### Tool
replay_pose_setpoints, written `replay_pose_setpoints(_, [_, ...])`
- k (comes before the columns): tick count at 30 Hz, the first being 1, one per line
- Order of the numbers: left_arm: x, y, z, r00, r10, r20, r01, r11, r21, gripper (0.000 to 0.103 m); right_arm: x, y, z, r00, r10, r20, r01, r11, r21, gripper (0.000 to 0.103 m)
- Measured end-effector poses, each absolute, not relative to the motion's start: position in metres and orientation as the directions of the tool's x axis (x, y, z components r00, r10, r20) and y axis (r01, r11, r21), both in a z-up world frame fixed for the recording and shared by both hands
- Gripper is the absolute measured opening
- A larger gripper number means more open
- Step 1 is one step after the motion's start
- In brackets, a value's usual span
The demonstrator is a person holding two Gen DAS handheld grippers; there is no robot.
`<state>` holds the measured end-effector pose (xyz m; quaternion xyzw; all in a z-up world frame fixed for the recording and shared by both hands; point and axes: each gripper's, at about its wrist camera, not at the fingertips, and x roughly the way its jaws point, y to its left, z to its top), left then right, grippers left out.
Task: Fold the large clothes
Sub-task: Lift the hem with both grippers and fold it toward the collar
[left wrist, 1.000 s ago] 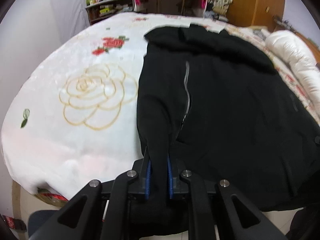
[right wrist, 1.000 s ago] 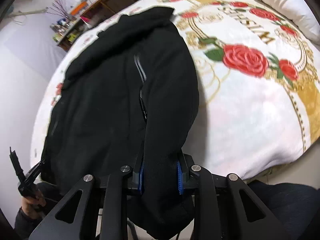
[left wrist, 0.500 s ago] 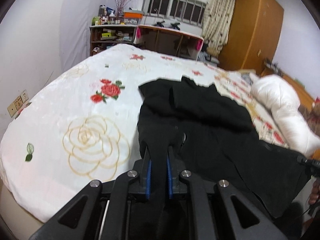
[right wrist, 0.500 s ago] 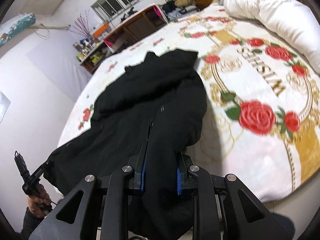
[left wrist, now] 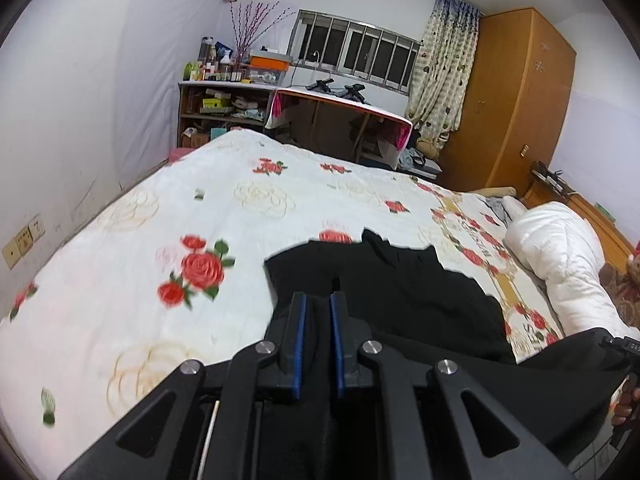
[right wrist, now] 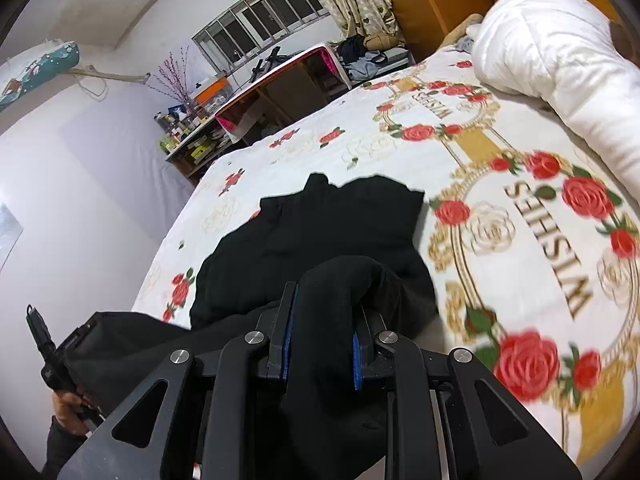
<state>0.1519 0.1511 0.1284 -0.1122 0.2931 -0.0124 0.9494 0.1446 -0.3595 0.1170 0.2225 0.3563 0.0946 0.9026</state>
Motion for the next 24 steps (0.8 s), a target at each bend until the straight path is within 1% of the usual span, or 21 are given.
replay_pose_setpoints(5, [0.208, 0.157, 0.138, 0.832, -0.056, -0.552, -0.081, 0.972, -0.221, 0.007, 0.205, -0.359, 0.116, 0.713, 0.323, -0.622, 0.009, 0.883, 0.469, 0.022])
replay_pose_setpoints(8, [0.242, 0.155, 0.131, 0.817, -0.038, -0.576, -0.094, 0.976, -0.197, 0.004, 0.237, -0.351, 0.111, 0.698, 0.314, -0.644, 0.012, 0.894, 0.448, 0.022])
replay_pose_setpoints(13, [0.287, 0.152, 0.107, 0.776, -0.024, -0.631, -0.116, 0.977, -0.179, 0.004, 0.286, -0.349, 0.094, 0.669, 0.311, -0.675, 0.058, 0.884, 0.465, 0.022])
replay_pose_setpoints(17, [0.317, 0.15, 0.092, 0.752, -0.021, -0.658, -0.119, 0.979, -0.167, 0.004, 0.321, -0.351, 0.073, 0.625, 0.307, -0.718, 0.109, 0.876, 0.469, 0.022])
replay_pose_setpoints(24, [0.365, 0.153, 0.068, 0.725, -0.024, -0.689, -0.128, 0.978, -0.168, 0.006, 0.373, -0.356, 0.029, 0.537, 0.363, -0.762, 0.177, 0.834, 0.522, 0.025])
